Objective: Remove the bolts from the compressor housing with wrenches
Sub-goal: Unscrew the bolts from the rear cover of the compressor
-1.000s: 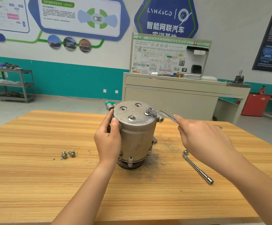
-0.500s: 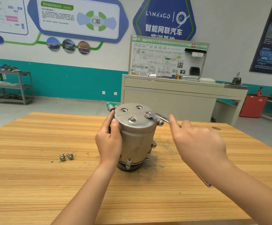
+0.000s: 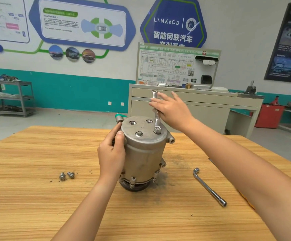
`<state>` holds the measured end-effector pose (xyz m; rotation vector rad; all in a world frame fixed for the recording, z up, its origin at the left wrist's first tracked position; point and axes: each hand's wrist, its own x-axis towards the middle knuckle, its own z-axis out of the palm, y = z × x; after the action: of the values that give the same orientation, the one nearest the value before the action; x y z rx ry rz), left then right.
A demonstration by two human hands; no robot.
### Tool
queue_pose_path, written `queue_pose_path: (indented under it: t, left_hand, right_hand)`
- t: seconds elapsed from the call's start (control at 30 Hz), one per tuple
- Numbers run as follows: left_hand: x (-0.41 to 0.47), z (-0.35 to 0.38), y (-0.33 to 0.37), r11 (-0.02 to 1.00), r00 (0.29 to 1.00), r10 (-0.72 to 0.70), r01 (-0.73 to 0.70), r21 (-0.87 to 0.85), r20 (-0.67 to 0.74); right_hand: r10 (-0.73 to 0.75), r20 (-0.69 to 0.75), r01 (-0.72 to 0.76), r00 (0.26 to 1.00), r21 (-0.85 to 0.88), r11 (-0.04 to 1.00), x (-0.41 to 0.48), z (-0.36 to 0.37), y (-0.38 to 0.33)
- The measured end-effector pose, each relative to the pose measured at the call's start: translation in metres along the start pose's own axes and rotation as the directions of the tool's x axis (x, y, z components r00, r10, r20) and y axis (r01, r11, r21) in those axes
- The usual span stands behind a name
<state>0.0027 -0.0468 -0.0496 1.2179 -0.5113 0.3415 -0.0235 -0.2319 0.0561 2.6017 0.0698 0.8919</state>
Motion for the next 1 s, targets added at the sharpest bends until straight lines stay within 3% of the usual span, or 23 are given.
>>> queue_pose_path:
  t: [0.07,0.13,0.2,0.27,0.33,0.4,0.53,0.73,1.0]
  left_hand:
    - [0.000,-0.004,-0.001,1.000,1.000,-0.007,0.007,-0.014,-0.013]
    - [0.000,-0.008,-0.003,0.999,1.000,-0.015,0.014,-0.029,-0.027]
    - [0.001,-0.011,-0.005,0.999,0.999,-0.025,0.024,-0.040,-0.038]
    - [0.000,-0.011,-0.006,0.999,0.999,-0.023,0.021,-0.042,-0.044]
    - [-0.001,-0.010,-0.006,0.999,0.999,-0.020,0.017,-0.049,-0.049]
    - [-0.003,-0.008,-0.005,0.999,0.999,-0.019,0.016,-0.052,-0.050]
    - [-0.005,-0.005,-0.003,0.999,0.999,-0.022,0.020,-0.048,-0.046]
    - [-0.004,-0.006,-0.004,0.999,0.998,-0.028,0.025,-0.047,-0.061]
    - [-0.006,-0.003,-0.001,0.998,0.998,-0.035,0.032,-0.045,-0.059]
  right_hand:
    - [-0.020,-0.165,0.021,0.986,0.007,1.000,0.000,-0.001,-0.005]
    - [0.216,-0.324,-0.173,0.921,0.157,0.972,-0.007,-0.006,-0.004]
    - [0.502,-0.296,-0.371,0.813,0.403,0.837,-0.019,-0.018,-0.003]
    - [0.549,-0.227,-0.368,0.804,0.535,0.761,-0.038,-0.033,-0.007]
    - [0.437,-0.173,-0.323,0.883,0.452,0.831,-0.064,-0.047,-0.019]
    - [0.328,-0.065,-0.304,0.942,0.240,0.922,-0.090,-0.059,-0.033]
    - [0.348,0.153,-0.343,0.925,-0.058,0.938,-0.116,-0.075,-0.047]
    - [0.369,0.207,-0.331,0.906,-0.196,0.923,-0.110,-0.084,-0.055]
    - [0.248,0.248,-0.153,0.936,-0.347,0.925,-0.105,-0.095,-0.085]
